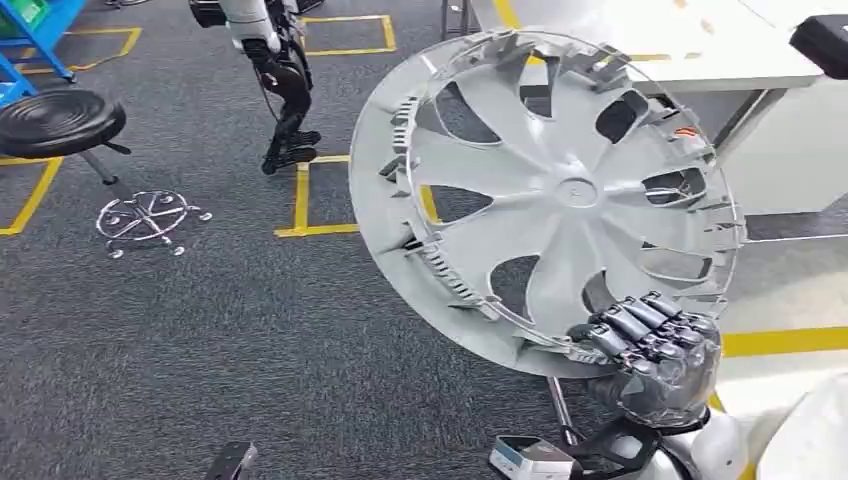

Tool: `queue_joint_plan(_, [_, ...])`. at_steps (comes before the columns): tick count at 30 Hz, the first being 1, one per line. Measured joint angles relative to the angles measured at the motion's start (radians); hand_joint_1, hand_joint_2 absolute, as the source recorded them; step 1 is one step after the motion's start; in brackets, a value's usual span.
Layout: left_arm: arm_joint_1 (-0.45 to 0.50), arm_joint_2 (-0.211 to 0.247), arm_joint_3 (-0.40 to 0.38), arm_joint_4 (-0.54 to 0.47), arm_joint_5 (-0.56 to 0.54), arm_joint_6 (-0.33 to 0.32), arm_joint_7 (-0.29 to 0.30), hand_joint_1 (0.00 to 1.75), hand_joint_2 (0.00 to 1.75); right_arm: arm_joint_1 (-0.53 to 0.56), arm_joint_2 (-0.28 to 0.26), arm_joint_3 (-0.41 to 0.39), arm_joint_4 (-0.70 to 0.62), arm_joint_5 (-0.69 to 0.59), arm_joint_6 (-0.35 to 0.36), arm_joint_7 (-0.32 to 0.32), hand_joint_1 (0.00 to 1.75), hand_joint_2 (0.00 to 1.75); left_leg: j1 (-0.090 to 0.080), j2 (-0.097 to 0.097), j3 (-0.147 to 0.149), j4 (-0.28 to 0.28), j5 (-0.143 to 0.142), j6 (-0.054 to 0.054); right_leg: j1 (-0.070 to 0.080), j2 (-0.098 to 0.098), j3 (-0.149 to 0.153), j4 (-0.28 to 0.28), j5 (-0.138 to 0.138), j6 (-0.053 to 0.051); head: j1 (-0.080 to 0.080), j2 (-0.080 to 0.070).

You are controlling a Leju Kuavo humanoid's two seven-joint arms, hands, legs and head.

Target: Take the parts from the cabinet and place them on the table.

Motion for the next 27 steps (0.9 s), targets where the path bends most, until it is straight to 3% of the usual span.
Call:
queue_joint_plan(1, [0.001, 0.000, 0.000, 0.000, 0.000, -0.001, 0.000, 0.00, 0.00, -0.005, 0.000, 0.000, 0.000, -0.001, 0.000, 0.000, 1.75, 1.75, -0.002, 0.014, -0.001, 0.000, 0.000, 0.001, -0.001, -0.025, -0.033, 0.070, -0.041, 0.004, 0.005, 0.000])
queue_joint_plan(2, [0.003, 0.000, 0.000, 0.000, 0.000, -0.001, 0.000, 0.00, 0.00, -0.006, 0.000, 0.000, 0.000, 0.000, 0.000, 0.000, 1.75, 1.75, -0.004, 0.030, -0.001, 0.001, -0.001, 0.002, -0.003, -0.037, -0.072, 0.153, -0.078, 0.008, 0.003, 0.000])
queue_joint_plan(3, [0.005, 0.000, 0.000, 0.000, 0.002, -0.001, 0.000, 0.00, 0.00, -0.005, -0.001, 0.000, 0.000, 0.000, 0.000, 0.000, 1.75, 1.75, -0.005, 0.048, -0.001, 0.001, -0.002, 0.004, -0.005, -0.040, -0.108, 0.228, -0.106, 0.012, 0.003, 0.000])
queue_joint_plan(4, [0.006, 0.000, 0.001, 0.000, 0.002, -0.001, 0.000, 0.00, 0.00, -0.003, -0.001, 0.000, 0.001, 0.000, 0.000, 0.000, 1.75, 1.75, -0.005, 0.064, -0.002, 0.002, -0.003, 0.004, -0.006, -0.042, -0.126, 0.269, -0.112, 0.016, 0.004, 0.000])
queue_joint_plan(5, [0.006, 0.000, 0.001, 0.000, 0.002, -0.001, 0.000, 0.00, 0.00, -0.002, -0.001, 0.000, 0.002, 0.000, 0.000, 0.000, 1.75, 1.75, -0.004, 0.077, -0.001, 0.002, -0.004, 0.003, -0.007, -0.045, -0.118, 0.256, -0.094, 0.018, 0.004, 0.000])
queue_joint_plan(6, [0.004, -0.001, 0.001, 0.000, 0.002, -0.001, 0.000, 0.00, 0.00, -0.001, -0.001, 0.000, 0.002, 0.000, 0.000, 0.001, 1.75, 1.75, -0.004, 0.090, 0.000, 0.002, -0.006, 0.001, -0.009, -0.050, -0.088, 0.201, -0.060, 0.020, 0.004, 0.000])
queue_joint_plan(7, [0.003, -0.002, 0.001, 0.000, 0.002, -0.001, 0.000, 0.00, 0.00, -0.001, -0.002, 0.000, 0.002, 0.000, 0.000, 0.001, 1.75, 1.75, -0.004, 0.102, 0.002, 0.004, -0.009, -0.003, -0.011, -0.062, -0.036, 0.108, -0.017, 0.020, 0.003, 0.000])
queue_joint_plan(8, [0.003, -0.002, 0.001, 0.000, 0.002, -0.001, 0.000, 0.00, 0.00, -0.002, -0.002, 0.000, 0.002, -0.001, 0.000, 0.002, 1.75, 1.75, -0.004, 0.114, 0.005, 0.007, -0.014, -0.009, -0.011, -0.097, 0.028, -0.003, 0.021, 0.022, 0.004, 0.000])
queue_joint_plan(9, [0.004, 0.000, 0.001, 0.000, 0.002, -0.001, -0.001, 0.00, 0.00, -0.005, -0.002, 0.000, 0.002, 0.000, 0.000, 0.002, 1.75, 1.75, -0.011, 0.120, 0.006, 0.010, -0.019, -0.016, 0.001, -0.137, 0.048, -0.036, -0.001, 0.020, 0.006, 0.000])
queue_joint_plan(10, [0.004, 0.000, 0.001, 0.000, 0.002, -0.002, -0.001, 0.00, 0.00, -0.004, -0.001, 0.000, 0.001, -0.001, 0.000, 0.002, 1.75, 1.75, -0.016, 0.128, 0.004, 0.018, -0.023, -0.021, -0.004, -0.116, 0.052, -0.040, 0.009, 0.003, 0.003, 0.000])
queue_joint_plan(13, [0.001, -0.001, 0.001, 0.000, 0.006, -0.003, -0.001, 0.00, 0.00, -0.001, -0.002, 0.000, 0.002, -0.002, 0.000, 0.005, 1.75, 1.75, -0.013, 0.156, 0.011, 0.017, -0.024, -0.028, 0.002, -0.085, 0.045, -0.036, 0.008, -0.014, 0.005, 0.000])
queue_joint_plan(14, [-0.001, -0.002, 0.001, 0.000, 0.006, -0.003, -0.001, 0.00, 0.00, 0.000, -0.002, 0.000, 0.002, -0.002, 0.000, 0.006, 1.75, 1.75, -0.007, 0.137, 0.010, 0.023, -0.037, -0.039, -0.004, -0.076, 0.048, -0.040, 0.013, -0.024, 0.005, 0.000])
queue_joint_plan(15, [-0.002, -0.002, 0.001, 0.000, 0.006, -0.003, -0.002, 0.00, 0.00, -0.002, -0.002, 0.000, 0.002, -0.002, 0.000, 0.009, 1.75, 1.75, -0.004, 0.085, 0.000, 0.055, -0.063, -0.041, -0.004, -0.067, 0.048, -0.040, 0.013, -0.029, 0.003, 0.000])
queue_joint_plan(16, [-0.001, -0.002, 0.001, 0.000, 0.006, -0.003, -0.002, 0.00, 0.00, -0.004, -0.002, 0.001, 0.002, 0.000, 0.000, 0.011, 1.75, 1.75, -0.003, 0.059, -0.027, 0.119, -0.101, -0.041, -0.004, -0.057, 0.048, -0.040, 0.014, -0.034, 0.002, 0.000])
queue_joint_plan(18, [0.005, -0.002, 0.001, 0.000, 0.007, -0.003, -0.002, 0.00, 0.00, -0.006, -0.002, 0.002, 0.003, 0.000, 0.000, 0.012, 1.75, 1.75, -0.003, 0.043, -0.105, 0.287, -0.171, -0.041, -0.001, -0.031, 0.046, -0.040, 0.015, -0.038, 0.002, 0.000])
queue_joint_plan(19, [0.008, -0.002, 0.001, 0.000, 0.007, -0.003, -0.002, 0.00, 0.00, -0.006, -0.002, 0.002, 0.004, 0.000, 0.000, 0.013, 1.75, 1.75, -0.003, 0.041, -0.133, 0.341, -0.182, -0.039, 0.001, -0.016, 0.046, -0.040, 0.016, -0.039, 0.002, 0.000])
queue_joint_plan(20, [0.009, -0.002, 0.001, 0.001, 0.007, -0.004, -0.002, 0.00, 0.00, -0.006, -0.002, 0.002, 0.004, 0.000, 0.000, 0.015, 1.75, 1.75, -0.003, 0.041, -0.137, 0.342, -0.166, -0.035, 0.003, -0.001, 0.047, -0.040, 0.017, -0.040, 0.002, 0.000])
queue_joint_plan(21, [0.009, -0.002, 0.001, 0.001, 0.007, -0.004, -0.002, 0.00, 0.00, -0.006, -0.003, 0.002, 0.005, 0.001, 0.000, 0.017, 1.75, 1.75, -0.004, 0.038, -0.121, 0.297, -0.127, -0.030, 0.004, 0.014, 0.047, -0.039, 0.017, -0.040, 0.001, 0.000])
queue_joint_plan(22, [0.008, -0.001, 0.001, 0.000, 0.008, -0.004, -0.002, 0.00, 0.00, -0.006, -0.003, 0.003, 0.005, 0.002, 0.000, 0.021, 1.75, 1.75, -0.005, 0.030, -0.086, 0.215, -0.076, -0.022, 0.005, 0.029, 0.048, -0.039, 0.018, -0.039, 0.002, 0.000])
queue_joint_plan(23, [0.007, 0.000, 0.001, 0.000, 0.008, -0.005, -0.002, 0.00, 0.00, -0.006, -0.003, 0.004, 0.005, 0.002, 0.000, 0.025, 1.75, 1.75, -0.006, 0.010, -0.046, 0.125, -0.030, -0.016, 0.004, 0.043, 0.049, -0.039, 0.019, -0.038, 0.002, 0.000])
queue_joint_plan(24, [0.007, 0.001, 0.001, 0.001, 0.009, -0.005, -0.002, 0.00, 0.00, -0.007, -0.003, 0.006, 0.006, 0.002, 0.000, 0.030, 1.75, 1.75, -0.006, -0.042, -0.018, 0.057, -0.010, -0.010, 0.002, 0.052, 0.048, -0.039, 0.020, -0.036, 0.002, 0.000])
queue_joint_plan(25, [0.008, 0.003, 0.001, 0.001, 0.010, -0.005, -0.002, 0.00, 0.00, -0.010, -0.004, 0.008, 0.007, 0.003, 0.000, 0.035, 1.75, 1.75, -0.002, -0.059, -0.010, 0.037, -0.016, -0.007, 0.006, 0.066, 0.042, -0.035, 0.022, -0.031, 0.003, 0.000])
queue_joint_plan(27, [0.006, 0.002, 0.001, 0.001, 0.010, -0.007, 0.000, 0.00, 0.00, -0.008, -0.006, 0.012, 0.009, 0.008, 0.000, 0.040, 1.75, 1.75, -0.007, -0.042, -0.010, 0.032, -0.019, -0.010, -0.002, 0.087, 0.030, -0.037, 0.030, -0.018, 0.002, 0.000])
